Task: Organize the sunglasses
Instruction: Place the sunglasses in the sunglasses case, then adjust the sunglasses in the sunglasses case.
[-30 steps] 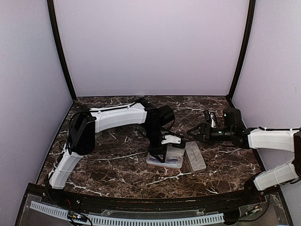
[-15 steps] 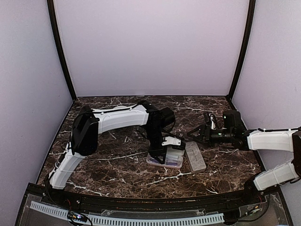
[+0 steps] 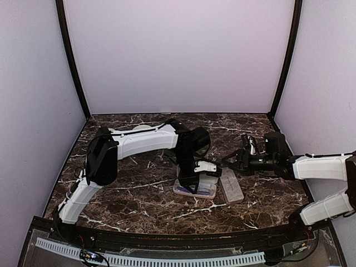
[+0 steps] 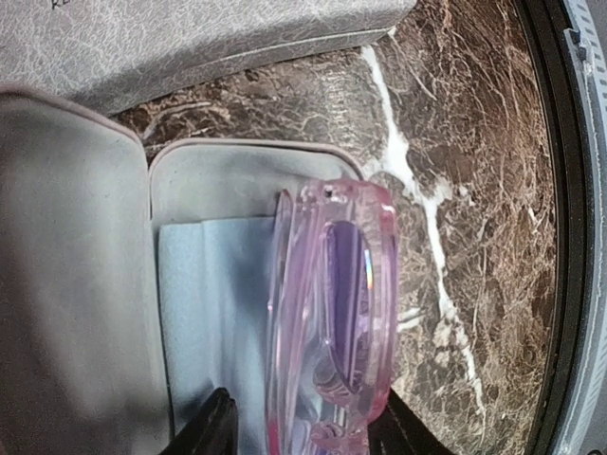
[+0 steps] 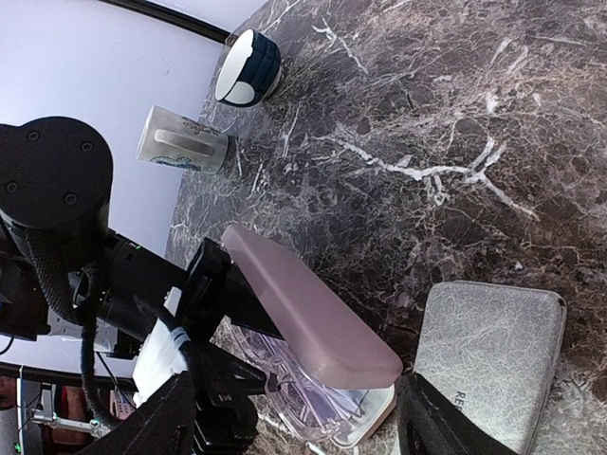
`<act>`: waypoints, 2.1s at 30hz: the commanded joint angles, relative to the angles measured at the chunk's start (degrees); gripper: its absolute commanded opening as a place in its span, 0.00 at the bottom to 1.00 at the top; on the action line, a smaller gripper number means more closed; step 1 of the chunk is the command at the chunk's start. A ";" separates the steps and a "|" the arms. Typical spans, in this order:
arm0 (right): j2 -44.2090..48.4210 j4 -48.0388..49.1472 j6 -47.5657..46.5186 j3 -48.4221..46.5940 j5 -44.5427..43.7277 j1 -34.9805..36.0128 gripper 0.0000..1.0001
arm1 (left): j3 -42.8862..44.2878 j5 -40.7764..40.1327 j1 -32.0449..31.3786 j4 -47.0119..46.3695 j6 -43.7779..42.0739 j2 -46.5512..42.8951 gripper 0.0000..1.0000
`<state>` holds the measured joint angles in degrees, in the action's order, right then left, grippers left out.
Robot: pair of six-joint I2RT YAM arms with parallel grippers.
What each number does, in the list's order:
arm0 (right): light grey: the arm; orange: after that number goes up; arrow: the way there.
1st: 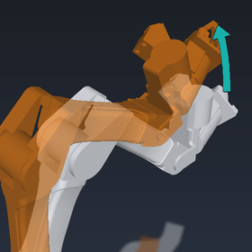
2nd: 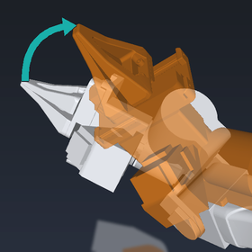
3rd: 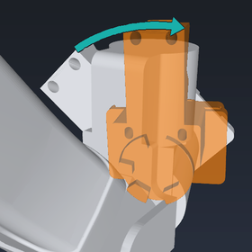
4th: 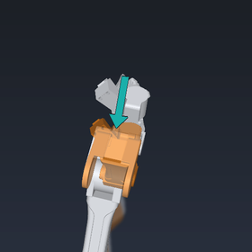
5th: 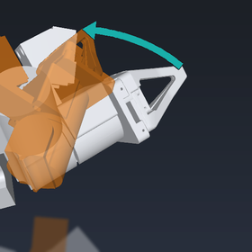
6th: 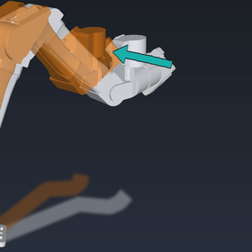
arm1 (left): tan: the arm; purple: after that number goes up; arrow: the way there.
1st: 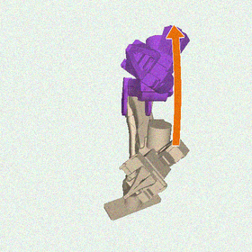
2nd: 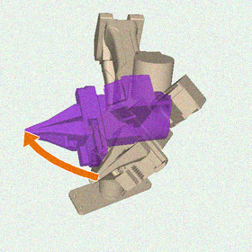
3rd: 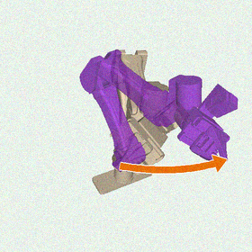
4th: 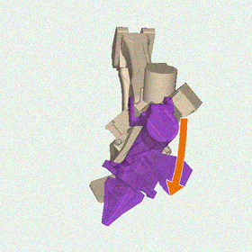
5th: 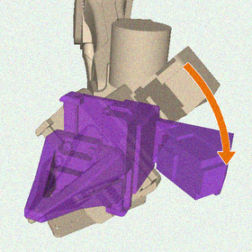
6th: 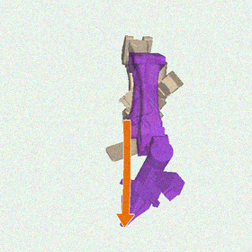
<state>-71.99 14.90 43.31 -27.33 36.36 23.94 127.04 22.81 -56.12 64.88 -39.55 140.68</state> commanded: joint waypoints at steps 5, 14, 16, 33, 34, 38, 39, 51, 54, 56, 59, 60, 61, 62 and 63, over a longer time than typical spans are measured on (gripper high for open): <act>1.73 3.25 0.37 2.01 1.19 -0.22 0.73 | 1.19 -2.33 -1.41 1.35 2.82 -1.29 0.48; 2.42 3.88 0.80 2.88 1.42 -0.11 0.73 | -1.68 -5.48 -2.28 -1.19 4.19 -4.06 0.47; 2.44 4.16 0.97 3.15 1.44 -0.02 0.73 | -2.27 -6.43 -2.49 -1.62 4.48 -4.69 0.47; 1.95 5.60 1.60 4.01 1.35 1.58 0.73 | -7.57 -11.55 -4.26 -6.69 5.45 -10.01 0.47; 1.99 5.66 1.60 4.06 1.33 1.62 0.73 | -7.71 -11.71 -4.26 -6.82 5.51 -10.08 0.47; 1.79 5.74 1.58 4.19 1.31 1.96 0.73 | -8.28 -12.00 -4.39 -7.05 5.51 -10.17 0.47; 1.76 5.88 1.69 4.24 1.27 2.02 0.73 | -8.43 -12.18 -4.43 -7.17 5.50 -10.17 0.47; 0.82 7.18 2.21 4.59 1.02 3.20 0.74 | -11.33 -15.73 -4.87 -11.04 6.21 -12.34 0.47; 0.32 7.67 2.39 4.61 0.99 3.55 0.74 | -11.95 -16.13 -4.88 -11.76 6.24 -12.84 0.47; 0.06 8.00 2.52 4.49 0.98 3.78 0.74 | -12.49 -16.53 -4.88 -12.24 6.33 -13.31 0.46; -0.21 8.35 2.71 4.49 0.85 4.13 0.74 | -13.18 -16.83 -4.88 -13.29 6.52 -14.10 0.46; -0.32 8.46 2.74 4.48 0.82 4.23 0.74 | -13.46 -16.79 -4.88 -13.64 6.63 -14.38 0.46; -0.48 8.50 2.74 4.56 0.84 4.41 0.74 | -13.71 -16.78 -4.88 -13.96 6.67 -14.67 0.46; -0.56 8.63 2.81 4.61 0.74 4.47 0.74 | -13.91 -16.64 -4.88 -14.17 6.68 -14.91 0.46; -0.72 8.77 2.83 4.60 0.78 4.63 0.74 | -14.07 -16.51 -4.88 -14.34 6.77 -15.14 0.46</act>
<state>-71.77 21.63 45.93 -23.29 37.26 27.51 114.06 6.35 -60.66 53.15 -33.58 130.63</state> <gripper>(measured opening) 0.736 0.464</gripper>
